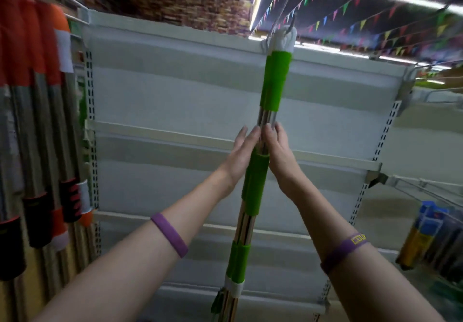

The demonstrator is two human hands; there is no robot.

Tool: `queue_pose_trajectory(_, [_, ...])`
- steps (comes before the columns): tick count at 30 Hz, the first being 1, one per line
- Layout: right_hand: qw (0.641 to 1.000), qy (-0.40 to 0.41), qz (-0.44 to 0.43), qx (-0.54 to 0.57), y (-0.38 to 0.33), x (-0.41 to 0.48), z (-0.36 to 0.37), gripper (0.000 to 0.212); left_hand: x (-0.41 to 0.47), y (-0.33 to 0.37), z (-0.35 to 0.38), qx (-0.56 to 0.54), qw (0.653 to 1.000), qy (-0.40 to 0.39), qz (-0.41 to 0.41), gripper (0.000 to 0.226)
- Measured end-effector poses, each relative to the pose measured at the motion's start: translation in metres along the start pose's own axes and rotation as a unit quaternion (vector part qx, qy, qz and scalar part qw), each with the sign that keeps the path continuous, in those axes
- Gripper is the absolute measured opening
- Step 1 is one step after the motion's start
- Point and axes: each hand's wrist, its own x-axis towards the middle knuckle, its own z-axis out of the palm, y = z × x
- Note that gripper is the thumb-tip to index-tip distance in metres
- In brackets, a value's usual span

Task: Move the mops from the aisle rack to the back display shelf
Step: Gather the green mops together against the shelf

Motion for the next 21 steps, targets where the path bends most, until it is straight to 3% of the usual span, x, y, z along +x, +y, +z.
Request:
queue_pose_trajectory(4, [0.999, 0.007, -0.037, 0.039, -0.025, 0.034, -0.008, 0.075, 0.021, -0.016, 0.016, 0.083, 0.996, 0.034, 0.006, 0.104])
queue_pose_trajectory(6, [0.998, -0.007, -0.047, 0.044, -0.034, 0.047, -0.013, 0.080, 0.029, -0.026, 0.022, 0.127, 0.990, 0.054, 0.010, 0.112])
queue_pose_trajectory(7, [0.998, -0.022, -0.050, 0.031, -0.037, 0.053, -0.015, 0.078, 0.031, -0.029, 0.022, 0.139, 0.988, 0.062, 0.007, 0.106])
queue_pose_trajectory(10, [0.996, -0.059, -0.068, 0.012, -0.042, 0.063, -0.016, 0.028, 0.036, -0.030, 0.019, 0.159, 0.984, 0.077, -0.016, 0.068])
queue_pose_trajectory(11, [0.996, -0.060, -0.069, 0.021, -0.042, 0.065, -0.015, 0.021, 0.038, -0.030, 0.019, 0.170, 0.981, 0.089, -0.024, 0.059])
queue_pose_trajectory(16, [0.994, -0.058, -0.076, 0.045, -0.039, 0.073, -0.011, 0.026, 0.042, -0.029, 0.026, 0.216, 0.968, 0.123, -0.027, 0.036])
queue_pose_trajectory(21, [0.993, -0.064, -0.092, 0.044, -0.036, 0.071, -0.009, 0.030, 0.041, -0.030, 0.024, 0.195, 0.976, 0.100, -0.012, 0.043])
